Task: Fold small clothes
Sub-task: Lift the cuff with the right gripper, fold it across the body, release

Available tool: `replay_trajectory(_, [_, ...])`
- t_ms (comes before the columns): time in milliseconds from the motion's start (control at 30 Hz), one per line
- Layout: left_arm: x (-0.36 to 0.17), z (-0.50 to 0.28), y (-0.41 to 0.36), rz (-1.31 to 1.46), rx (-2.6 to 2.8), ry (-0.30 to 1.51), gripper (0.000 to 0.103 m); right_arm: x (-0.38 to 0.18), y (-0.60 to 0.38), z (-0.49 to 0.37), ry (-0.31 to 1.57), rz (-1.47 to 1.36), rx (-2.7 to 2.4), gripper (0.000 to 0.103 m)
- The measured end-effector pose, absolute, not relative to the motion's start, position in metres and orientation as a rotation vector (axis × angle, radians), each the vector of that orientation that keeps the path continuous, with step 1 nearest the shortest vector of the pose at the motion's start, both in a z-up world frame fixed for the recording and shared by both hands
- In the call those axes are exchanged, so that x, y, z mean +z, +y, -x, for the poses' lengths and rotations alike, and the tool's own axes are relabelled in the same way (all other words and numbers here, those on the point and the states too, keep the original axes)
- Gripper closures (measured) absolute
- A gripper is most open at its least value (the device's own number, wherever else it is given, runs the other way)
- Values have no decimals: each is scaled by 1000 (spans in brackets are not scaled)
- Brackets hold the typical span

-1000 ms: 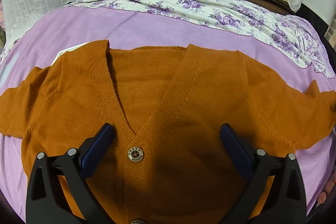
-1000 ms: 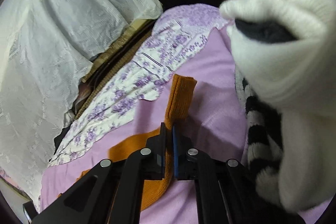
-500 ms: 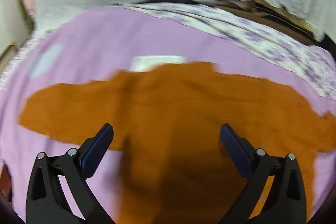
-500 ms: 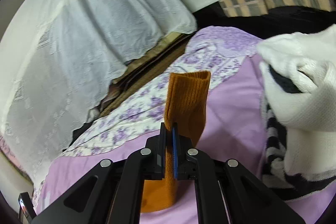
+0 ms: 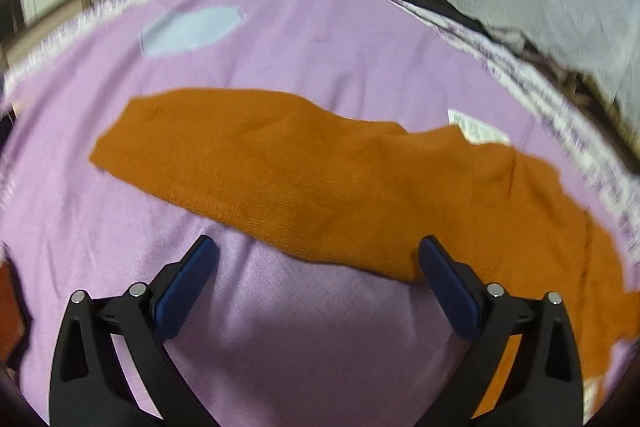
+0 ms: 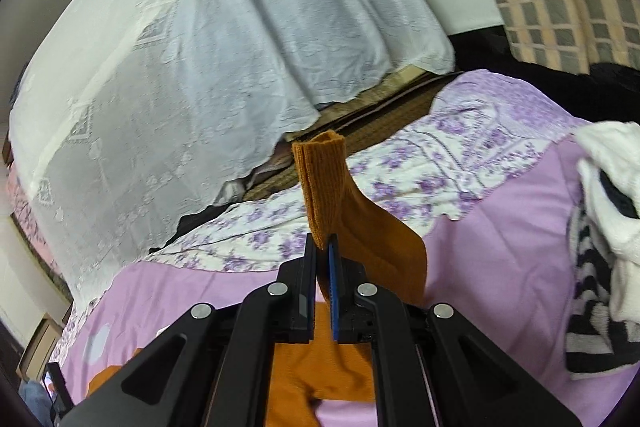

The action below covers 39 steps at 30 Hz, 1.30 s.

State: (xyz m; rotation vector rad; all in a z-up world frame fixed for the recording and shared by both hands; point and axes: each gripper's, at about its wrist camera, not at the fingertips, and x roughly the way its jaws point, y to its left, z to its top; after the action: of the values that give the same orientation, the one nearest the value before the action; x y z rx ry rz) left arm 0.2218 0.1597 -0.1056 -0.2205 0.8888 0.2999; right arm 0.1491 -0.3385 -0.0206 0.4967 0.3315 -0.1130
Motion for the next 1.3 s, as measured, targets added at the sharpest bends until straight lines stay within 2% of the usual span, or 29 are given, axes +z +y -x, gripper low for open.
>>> replay_trajectory(233, [-100, -207, 127, 29, 321, 836, 4, -3, -293, -163, 332, -428, -20, 97])
replay_trajectory(500, [-103, -208, 137, 87, 318, 871, 4, 2, -234, -182, 359, -372, 84, 97])
replay_trajectory(767, [-105, -209, 136, 81, 313, 878, 4, -17, -176, -197, 430, -318, 183, 97])
replay_trajectory(1067, [-108, -211, 135, 77, 305, 898, 4, -76, -116, -213, 647, -139, 244, 97])
replay_trajectory(1200, [-109, -212, 135, 79, 303, 904, 4, -111, -94, -226, 826, -34, 283, 91])
replay_trajectory(1300, [-111, -214, 137, 87, 298, 912, 4, -110, -97, -224, 842, -53, 309, 86])
